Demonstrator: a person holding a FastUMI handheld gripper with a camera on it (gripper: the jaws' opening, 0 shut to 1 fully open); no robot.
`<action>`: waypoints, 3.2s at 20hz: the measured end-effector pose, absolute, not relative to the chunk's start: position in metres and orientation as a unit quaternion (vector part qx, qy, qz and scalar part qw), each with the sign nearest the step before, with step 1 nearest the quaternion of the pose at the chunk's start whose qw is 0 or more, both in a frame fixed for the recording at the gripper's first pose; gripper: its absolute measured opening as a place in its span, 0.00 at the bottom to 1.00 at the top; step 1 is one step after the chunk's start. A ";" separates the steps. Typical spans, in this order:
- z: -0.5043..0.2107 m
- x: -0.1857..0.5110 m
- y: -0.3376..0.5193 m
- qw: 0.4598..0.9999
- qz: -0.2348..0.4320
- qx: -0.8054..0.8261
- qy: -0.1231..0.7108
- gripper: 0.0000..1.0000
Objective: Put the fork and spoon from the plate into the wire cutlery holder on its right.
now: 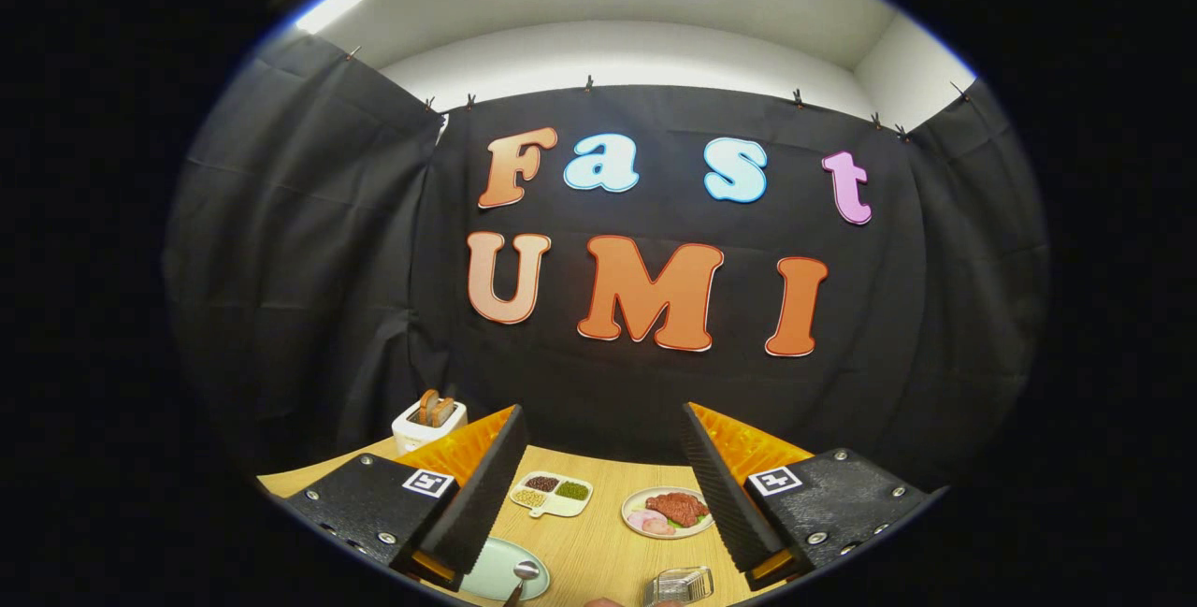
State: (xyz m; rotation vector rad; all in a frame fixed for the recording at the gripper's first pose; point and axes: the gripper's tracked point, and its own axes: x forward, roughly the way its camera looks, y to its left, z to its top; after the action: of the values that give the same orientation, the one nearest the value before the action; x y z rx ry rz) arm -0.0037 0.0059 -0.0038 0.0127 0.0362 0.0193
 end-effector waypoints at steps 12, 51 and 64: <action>-0.062 -0.003 0.058 0.988 0.075 0.015 0.131 0.99; -0.388 -0.054 0.150 0.724 0.148 -0.005 0.674 0.39; -0.428 -0.050 0.149 0.686 0.087 0.029 0.722 0.17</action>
State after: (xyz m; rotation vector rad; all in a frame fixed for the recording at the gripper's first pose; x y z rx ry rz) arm -0.0500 0.1491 -0.4284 0.0656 1.6169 0.1956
